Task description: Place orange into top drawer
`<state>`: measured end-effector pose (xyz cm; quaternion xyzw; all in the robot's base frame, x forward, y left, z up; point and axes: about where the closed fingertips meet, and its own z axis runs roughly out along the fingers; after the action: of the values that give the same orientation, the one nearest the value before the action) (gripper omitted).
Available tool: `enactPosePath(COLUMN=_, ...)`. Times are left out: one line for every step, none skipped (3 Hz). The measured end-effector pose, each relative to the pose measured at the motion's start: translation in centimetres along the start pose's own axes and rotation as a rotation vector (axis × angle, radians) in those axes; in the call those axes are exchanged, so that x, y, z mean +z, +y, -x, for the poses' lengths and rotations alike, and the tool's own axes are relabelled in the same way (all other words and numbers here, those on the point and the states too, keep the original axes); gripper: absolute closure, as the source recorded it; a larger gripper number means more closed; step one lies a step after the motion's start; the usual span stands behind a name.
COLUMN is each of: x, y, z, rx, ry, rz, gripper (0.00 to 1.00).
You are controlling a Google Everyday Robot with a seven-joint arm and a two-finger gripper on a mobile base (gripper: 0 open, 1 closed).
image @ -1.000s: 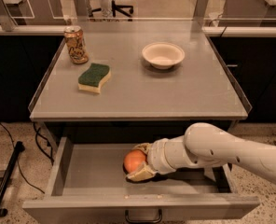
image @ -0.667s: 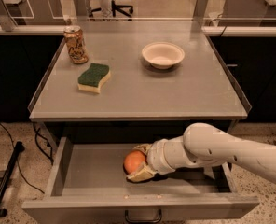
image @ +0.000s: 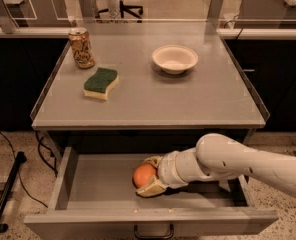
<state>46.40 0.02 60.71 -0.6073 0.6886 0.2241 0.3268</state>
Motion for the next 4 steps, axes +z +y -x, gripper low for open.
enactPosePath(x=0.0, y=0.0, z=0.0, rx=0.000, ry=0.000, rz=0.000, gripper=0.57)
enactPosePath(x=0.0, y=0.1, z=0.2, rx=-0.002, ry=0.001, rz=-0.004, gripper=0.28)
enactPosePath(x=-0.2, y=0.5, z=0.8, rx=-0.010, ry=0.003, rz=-0.018, gripper=0.03)
enactPosePath(x=-1.0, y=0.8, z=1.3, rx=-0.013, ry=0.012, rz=-0.041, gripper=0.00)
